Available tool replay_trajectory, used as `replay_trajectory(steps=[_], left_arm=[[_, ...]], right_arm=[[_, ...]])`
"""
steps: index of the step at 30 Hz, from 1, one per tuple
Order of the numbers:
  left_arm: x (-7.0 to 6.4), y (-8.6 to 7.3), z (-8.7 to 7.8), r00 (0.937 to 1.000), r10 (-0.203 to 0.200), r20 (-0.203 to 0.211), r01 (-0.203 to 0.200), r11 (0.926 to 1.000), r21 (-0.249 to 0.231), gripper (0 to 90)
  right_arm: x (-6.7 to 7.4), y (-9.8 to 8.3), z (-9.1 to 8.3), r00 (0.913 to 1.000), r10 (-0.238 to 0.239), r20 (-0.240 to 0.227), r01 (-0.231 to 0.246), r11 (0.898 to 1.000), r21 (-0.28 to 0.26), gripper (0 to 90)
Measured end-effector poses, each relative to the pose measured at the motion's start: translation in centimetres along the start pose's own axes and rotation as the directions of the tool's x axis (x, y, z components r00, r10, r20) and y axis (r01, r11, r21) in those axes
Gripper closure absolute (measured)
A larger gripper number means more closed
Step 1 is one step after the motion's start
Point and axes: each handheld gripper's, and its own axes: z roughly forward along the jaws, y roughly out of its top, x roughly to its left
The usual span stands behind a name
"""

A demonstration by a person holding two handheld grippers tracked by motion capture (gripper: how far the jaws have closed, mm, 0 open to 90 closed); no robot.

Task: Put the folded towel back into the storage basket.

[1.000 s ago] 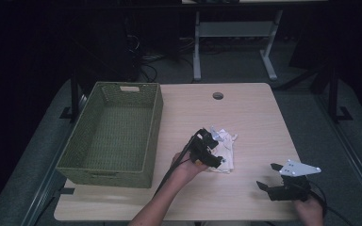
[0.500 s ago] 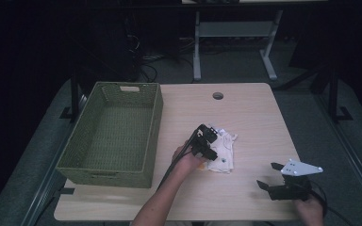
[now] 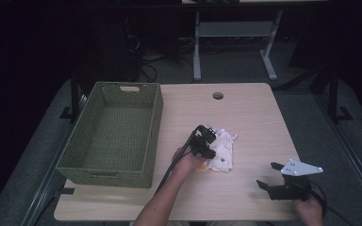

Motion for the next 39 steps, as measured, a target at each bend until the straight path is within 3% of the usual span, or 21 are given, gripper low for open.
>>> replay_trajectory(steps=[7, 22, 28, 34, 39], left_arm=[[0.3, 0.1, -0.1, 1.0000, 0.005, 0.003, -0.005, 0.9998, 0.017, 76.5], [0.6, 0.1, -0.2, 0.9996, -0.015, 0.025, 0.015, 0.9996, 0.025, 81.6], [0.9, -0.1, -0.6, 0.9969, -0.041, 0.067, 0.039, 0.9988, 0.030, 82.2], [0.8, -0.4, -1.5, 0.9909, -0.051, 0.125, 0.052, 0.9987, -0.005, 82.5], [0.8, -0.8, -2.6, 0.9797, -0.075, 0.186, 0.086, 0.9951, -0.049, 82.6]], right_arm=[[-0.1, 0.0, 0.0, 1.0000, 0.001, 0.002, -0.001, 1.000, 0.000, 13.7], [-0.1, 0.0, 0.0, 1.0000, 0.003, 0.003, -0.003, 1.000, -0.001, 13.7], [-0.1, -0.1, -0.1, 1.0000, 0.005, 0.003, -0.005, 1.000, 0.000, 13.7], [-0.2, -0.1, -0.1, 1.0000, 0.006, 0.005, -0.006, 1.000, -0.003, 13.7], [-0.3, -0.2, -0.2, 0.9999, 0.007, 0.012, -0.007, 1.000, -0.001, 13.7]])
